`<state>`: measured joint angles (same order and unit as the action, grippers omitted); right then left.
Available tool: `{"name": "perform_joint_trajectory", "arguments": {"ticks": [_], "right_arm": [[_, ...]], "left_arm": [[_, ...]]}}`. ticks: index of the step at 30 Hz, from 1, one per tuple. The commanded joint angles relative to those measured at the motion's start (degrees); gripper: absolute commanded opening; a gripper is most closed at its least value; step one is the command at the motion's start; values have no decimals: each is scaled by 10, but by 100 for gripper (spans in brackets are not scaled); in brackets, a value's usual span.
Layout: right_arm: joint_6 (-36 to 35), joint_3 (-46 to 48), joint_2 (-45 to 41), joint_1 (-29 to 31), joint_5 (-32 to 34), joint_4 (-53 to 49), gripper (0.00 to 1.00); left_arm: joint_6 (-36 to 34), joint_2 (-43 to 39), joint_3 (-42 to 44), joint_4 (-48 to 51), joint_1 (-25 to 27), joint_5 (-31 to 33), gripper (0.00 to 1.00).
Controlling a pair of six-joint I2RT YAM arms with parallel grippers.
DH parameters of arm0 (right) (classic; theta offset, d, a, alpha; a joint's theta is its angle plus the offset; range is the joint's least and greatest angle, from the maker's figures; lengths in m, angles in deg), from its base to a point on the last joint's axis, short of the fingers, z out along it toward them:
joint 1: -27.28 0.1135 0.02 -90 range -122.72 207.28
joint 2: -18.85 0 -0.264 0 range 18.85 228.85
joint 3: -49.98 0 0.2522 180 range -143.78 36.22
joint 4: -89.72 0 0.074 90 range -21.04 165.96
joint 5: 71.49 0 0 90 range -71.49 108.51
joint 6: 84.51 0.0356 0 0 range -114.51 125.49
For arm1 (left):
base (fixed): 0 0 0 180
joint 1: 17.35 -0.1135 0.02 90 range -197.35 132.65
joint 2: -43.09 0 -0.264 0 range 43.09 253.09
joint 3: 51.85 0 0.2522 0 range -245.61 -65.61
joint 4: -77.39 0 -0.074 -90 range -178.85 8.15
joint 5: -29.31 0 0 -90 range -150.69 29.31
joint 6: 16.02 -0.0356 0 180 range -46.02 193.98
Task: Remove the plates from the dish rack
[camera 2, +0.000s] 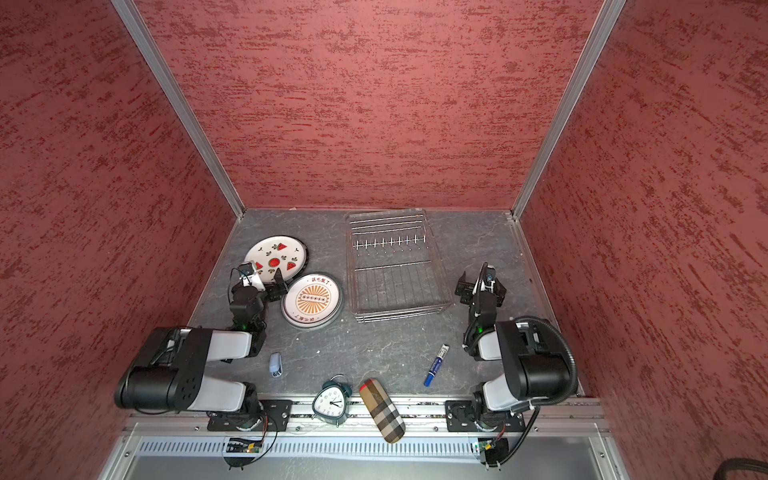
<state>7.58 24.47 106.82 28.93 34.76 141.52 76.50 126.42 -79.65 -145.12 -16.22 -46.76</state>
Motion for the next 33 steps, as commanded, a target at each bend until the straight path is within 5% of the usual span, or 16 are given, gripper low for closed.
{"name": "perform_joint_trajectory", "arguments": {"ticks": [1, 2, 6, 33], "right_arm": [[-11, -31, 5, -10, -31, 26, 98], [-6, -37, 6, -18, -43, 20, 99], [4, -42, 6, -30, -55, 8, 99], [8, -44, 6, -32, -50, 5, 99]], "left_arm": [[-13, 29, -26, -27, -9, -53, 99], [-20, 58, -31, -63, -10, -47, 99], [-7, 40, -70, 48, -13, -52, 99], [-11, 47, -68, 30, -10, -46, 99]]}}
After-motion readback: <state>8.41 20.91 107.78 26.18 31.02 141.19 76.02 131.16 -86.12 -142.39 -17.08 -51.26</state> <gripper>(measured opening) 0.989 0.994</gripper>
